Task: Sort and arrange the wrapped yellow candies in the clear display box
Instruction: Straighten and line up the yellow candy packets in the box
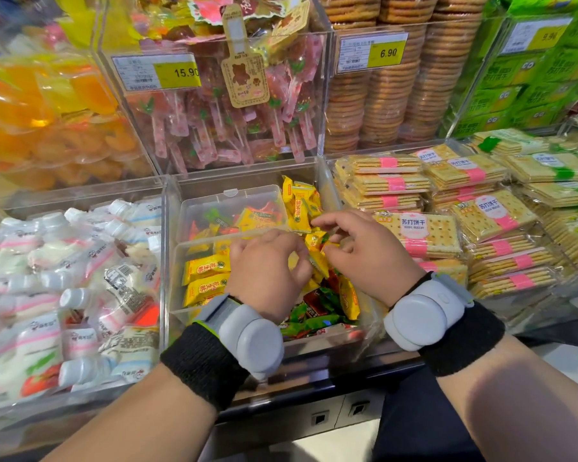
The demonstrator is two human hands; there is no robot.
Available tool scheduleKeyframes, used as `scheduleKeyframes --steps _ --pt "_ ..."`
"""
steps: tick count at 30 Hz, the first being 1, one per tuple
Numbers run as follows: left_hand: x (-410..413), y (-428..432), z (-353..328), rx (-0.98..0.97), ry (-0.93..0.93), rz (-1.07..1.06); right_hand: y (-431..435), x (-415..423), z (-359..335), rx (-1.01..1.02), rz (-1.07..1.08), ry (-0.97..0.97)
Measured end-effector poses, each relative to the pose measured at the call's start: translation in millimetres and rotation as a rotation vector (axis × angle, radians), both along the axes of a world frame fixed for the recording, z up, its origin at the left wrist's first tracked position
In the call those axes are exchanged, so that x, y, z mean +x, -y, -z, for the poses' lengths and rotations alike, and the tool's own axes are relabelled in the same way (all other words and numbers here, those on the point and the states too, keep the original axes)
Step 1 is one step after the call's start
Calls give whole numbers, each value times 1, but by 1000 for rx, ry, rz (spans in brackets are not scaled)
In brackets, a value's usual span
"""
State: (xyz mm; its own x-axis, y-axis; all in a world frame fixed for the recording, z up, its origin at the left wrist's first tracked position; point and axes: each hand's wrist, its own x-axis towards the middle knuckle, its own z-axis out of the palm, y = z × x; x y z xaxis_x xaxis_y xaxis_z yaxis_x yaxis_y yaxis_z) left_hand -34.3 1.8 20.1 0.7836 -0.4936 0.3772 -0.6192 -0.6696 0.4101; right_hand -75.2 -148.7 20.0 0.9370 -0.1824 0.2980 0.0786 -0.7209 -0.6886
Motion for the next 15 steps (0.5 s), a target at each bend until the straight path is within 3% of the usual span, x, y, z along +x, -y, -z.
scheduleKeyframes --steps 7,15 --pt "2 -23 -7 -241 -169 82 -17 8 6 -107 -119 -116" --pt "18 -63 -4 -428 -272 15 -44 26 11 -145 -138 -120"
